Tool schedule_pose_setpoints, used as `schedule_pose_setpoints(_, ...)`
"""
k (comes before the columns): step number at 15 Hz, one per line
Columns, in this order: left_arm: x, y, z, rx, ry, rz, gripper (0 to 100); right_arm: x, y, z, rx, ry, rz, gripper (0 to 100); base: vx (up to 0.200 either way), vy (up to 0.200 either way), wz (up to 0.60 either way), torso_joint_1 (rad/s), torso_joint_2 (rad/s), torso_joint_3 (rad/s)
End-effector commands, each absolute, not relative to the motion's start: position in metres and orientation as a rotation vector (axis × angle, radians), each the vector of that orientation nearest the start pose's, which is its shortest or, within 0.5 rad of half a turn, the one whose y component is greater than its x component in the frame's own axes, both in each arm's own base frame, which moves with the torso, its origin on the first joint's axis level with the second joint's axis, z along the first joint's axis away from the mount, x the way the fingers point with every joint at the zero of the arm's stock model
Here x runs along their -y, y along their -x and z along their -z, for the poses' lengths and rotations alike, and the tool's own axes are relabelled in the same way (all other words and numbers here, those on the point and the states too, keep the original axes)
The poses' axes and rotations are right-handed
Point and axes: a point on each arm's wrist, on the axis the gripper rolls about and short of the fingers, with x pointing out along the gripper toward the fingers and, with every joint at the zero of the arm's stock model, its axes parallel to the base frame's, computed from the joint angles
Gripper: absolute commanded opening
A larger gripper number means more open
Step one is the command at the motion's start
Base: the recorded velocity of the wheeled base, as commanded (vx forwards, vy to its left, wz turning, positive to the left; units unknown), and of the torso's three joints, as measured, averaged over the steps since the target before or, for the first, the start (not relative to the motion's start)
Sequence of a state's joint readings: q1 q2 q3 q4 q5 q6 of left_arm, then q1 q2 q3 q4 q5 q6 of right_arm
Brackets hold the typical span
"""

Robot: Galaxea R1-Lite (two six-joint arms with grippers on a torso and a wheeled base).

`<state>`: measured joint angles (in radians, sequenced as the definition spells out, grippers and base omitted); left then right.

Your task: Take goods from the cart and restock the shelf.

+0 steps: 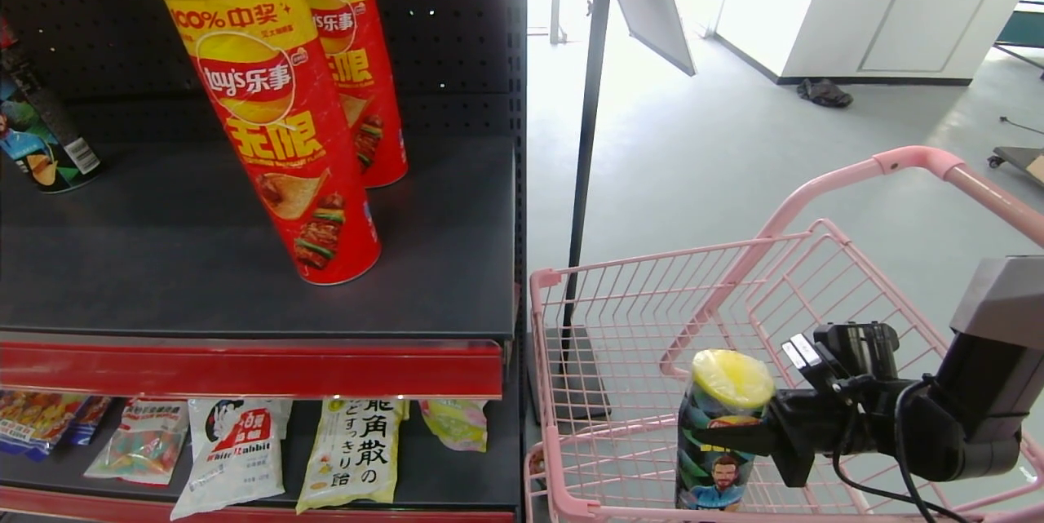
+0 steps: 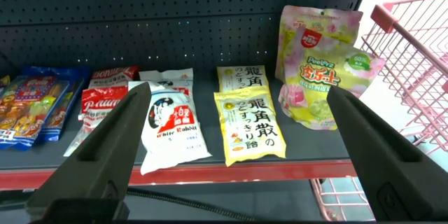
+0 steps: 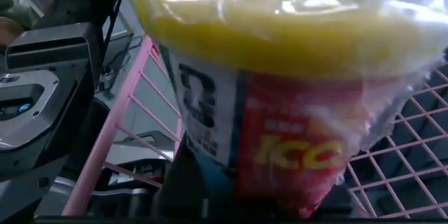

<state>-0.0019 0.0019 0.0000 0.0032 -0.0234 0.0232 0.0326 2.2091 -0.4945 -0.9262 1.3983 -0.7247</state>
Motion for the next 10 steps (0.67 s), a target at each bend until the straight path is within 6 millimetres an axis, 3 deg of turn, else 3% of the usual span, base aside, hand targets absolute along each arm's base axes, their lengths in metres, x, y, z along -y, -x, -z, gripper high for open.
schedule_pose_setpoints(1, 0.0, 0.023, -0.075, -0.004, -0.023, 0.025, 100, -0.031, -0.286, 0.002, -0.143, 0.042, -1.475, 0, 0.0, 0.0, 0.0, 0.0, 0.0, 0.0)
schedule_pose_setpoints(4, 0.0, 0.023, -0.075, -0.004, -0.023, 0.025, 100, -0.031, -0.286, 0.0, -0.138, 0.046, -1.473, 0, 0.0, 0.0, 0.0, 0.0, 0.0, 0.0)
schedule_pose_setpoints(5, 0.0, 0.023, -0.075, -0.004, -0.023, 0.025, 100, -0.029, -0.286, -0.011, -0.108, 0.07, -1.464, 0, 0.0, 0.0, 0.0, 0.0, 0.0, 0.0)
schedule_pose_setpoints(8, 0.0, 0.023, -0.075, -0.004, -0.023, 0.025, 100, -0.023, -0.28, -0.061, 0.028, 0.189, -1.428, 0, 0.0, 0.0, 0.0, 0.0, 0.0, 0.0)
schedule_pose_setpoints(10, 0.0, 0.023, -0.075, -0.004, -0.023, 0.025, 100, -0.006, -0.265, -0.105, 0.101, 0.252, -1.346, 0, 0.0, 0.0, 0.0, 0.0, 0.0, 0.0)
